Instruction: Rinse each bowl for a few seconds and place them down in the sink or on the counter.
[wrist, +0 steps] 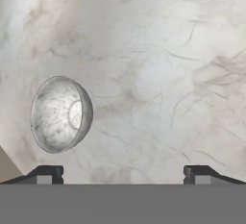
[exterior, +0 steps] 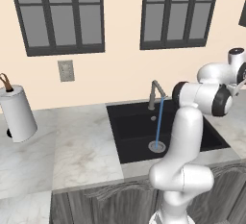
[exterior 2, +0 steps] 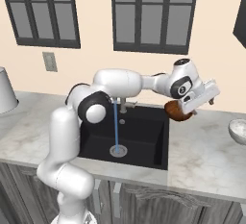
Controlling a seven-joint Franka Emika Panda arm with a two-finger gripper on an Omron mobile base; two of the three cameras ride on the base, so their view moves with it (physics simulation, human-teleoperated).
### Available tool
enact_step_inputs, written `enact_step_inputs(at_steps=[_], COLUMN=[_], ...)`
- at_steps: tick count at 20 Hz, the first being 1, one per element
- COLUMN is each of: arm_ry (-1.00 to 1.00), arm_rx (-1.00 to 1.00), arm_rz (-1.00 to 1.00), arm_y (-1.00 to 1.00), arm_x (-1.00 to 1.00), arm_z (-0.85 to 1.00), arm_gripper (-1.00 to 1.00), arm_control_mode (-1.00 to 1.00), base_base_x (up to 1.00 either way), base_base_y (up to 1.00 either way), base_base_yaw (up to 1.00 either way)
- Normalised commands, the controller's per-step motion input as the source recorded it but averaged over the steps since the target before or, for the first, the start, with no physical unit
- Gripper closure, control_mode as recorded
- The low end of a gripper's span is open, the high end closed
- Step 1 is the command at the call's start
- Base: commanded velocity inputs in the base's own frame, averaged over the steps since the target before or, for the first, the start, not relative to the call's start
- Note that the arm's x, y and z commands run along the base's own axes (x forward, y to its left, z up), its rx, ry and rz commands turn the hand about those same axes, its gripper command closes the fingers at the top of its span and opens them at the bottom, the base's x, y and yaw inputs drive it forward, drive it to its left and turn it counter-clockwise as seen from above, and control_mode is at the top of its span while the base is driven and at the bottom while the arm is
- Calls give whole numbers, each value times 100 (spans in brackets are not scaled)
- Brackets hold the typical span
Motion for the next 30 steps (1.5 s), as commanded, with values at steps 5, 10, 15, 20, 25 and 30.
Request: enact_step_inputs(at_steps=[5,10,15,20,25,30], arm_ry=[-3,-10,-3,-1,0,0], arm_rx=[0,-1,0,0,3,4], arm_rz=[4,4,2,2,0,0], arm_y=[-21,-14,-18,-25,-30,-25], arm_x=[2,0,-1,0,0,0], arm_z=[-15,-20,-14,-10,-2,0], arm_gripper=[-100,-100,-100,-100,-100,-100], arm_control_mode=[-100,-100,-100,-100,-100,-100], base_base_x=[0,0,0,0,0,0], base_base_y=[0,0,0,0,0,0], base_base_yaw=[0,0,0,0,0,0])
